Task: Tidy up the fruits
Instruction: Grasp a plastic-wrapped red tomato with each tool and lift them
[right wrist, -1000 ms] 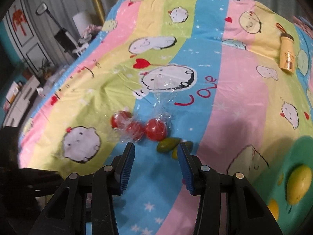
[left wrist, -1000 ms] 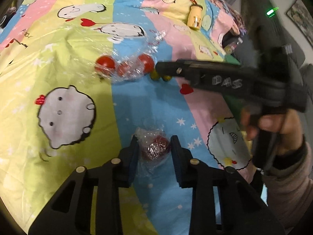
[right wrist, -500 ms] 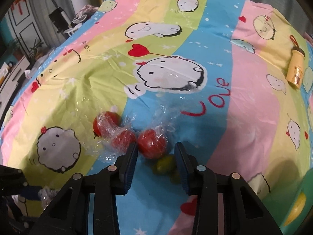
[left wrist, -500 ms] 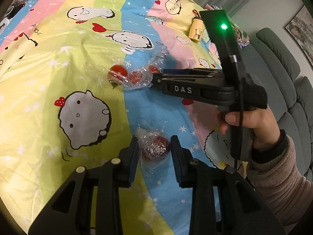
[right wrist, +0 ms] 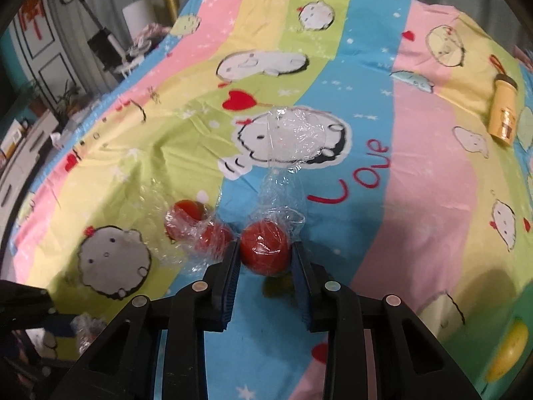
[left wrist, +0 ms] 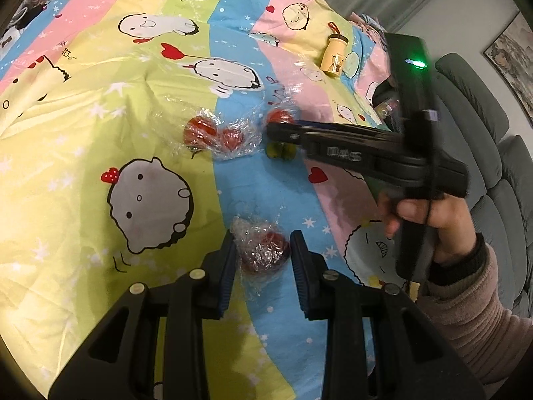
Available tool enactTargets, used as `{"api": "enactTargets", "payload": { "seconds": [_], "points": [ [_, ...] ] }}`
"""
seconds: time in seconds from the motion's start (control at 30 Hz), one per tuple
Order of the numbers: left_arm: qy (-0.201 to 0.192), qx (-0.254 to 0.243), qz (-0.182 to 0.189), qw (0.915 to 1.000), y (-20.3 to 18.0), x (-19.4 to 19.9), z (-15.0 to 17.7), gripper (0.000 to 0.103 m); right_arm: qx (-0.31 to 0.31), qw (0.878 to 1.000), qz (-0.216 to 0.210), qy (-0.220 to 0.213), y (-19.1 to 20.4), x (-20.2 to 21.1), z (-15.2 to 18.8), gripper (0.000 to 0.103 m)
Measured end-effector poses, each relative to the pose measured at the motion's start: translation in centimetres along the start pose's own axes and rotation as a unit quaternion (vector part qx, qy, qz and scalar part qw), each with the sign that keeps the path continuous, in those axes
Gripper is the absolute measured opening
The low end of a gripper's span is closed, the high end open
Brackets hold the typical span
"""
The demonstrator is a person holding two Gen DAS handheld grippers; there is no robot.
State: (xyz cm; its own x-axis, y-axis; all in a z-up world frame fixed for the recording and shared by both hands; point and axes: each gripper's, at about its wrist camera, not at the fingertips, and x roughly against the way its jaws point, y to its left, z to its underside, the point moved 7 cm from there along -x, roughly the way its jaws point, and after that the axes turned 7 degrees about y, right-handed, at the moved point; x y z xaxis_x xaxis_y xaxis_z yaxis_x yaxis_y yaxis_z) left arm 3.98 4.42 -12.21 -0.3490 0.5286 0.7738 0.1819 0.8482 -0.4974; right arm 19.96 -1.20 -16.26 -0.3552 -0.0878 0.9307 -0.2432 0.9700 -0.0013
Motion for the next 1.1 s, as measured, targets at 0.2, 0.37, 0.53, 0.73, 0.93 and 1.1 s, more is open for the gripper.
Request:
{"api": "enactTargets", "payload": {
  "seconds": [0.2, 0.37, 0.53, 0.73, 0.93, 1.1],
  "points": [
    [-0.006, -0.009, 0.003, 0.9999, -1.1, 0.5, -0.2, 0.031, -0.029, 0.998, -0.026, -0.055, -1.2, 5.2, 1.4, 0.033],
    [-0.009, -0.02, 0.005, 0.9997, -2.5, 0.8, -0.7, 0.031, -0.052, 0.993, -0.035, -0.102, -2.7, 9.6, 3.2, 0.032],
    [-0.01, -0.043, -0.001, 0.999, -4.5, 0.6, -1.3, 0.031, -0.071, 0.989, -0.027, -0.124, -4.6, 12.2, 5.4, 0.033],
    [-0.011, -0.082, -0.004, 0.9966, -8.1, -0.2, -2.7, 0.031, -0.102, 0.985, -0.016, -0.141, -7.0, 14.2, 7.9, 0.033],
    [-0.008, -0.131, -0.01, 0.9913, -12.5, -1.6, -3.8, 0.031, -0.129, 0.98, -0.01, -0.154, -9.2, 15.4, 9.8, 0.033],
    [-0.004, -0.167, -0.011, 0.9859, -16.1, -3.0, -4.7, 0.031, -0.148, 0.976, -0.001, -0.159, -10.9, 16.1, 11.3, 0.033]
  ]
}}
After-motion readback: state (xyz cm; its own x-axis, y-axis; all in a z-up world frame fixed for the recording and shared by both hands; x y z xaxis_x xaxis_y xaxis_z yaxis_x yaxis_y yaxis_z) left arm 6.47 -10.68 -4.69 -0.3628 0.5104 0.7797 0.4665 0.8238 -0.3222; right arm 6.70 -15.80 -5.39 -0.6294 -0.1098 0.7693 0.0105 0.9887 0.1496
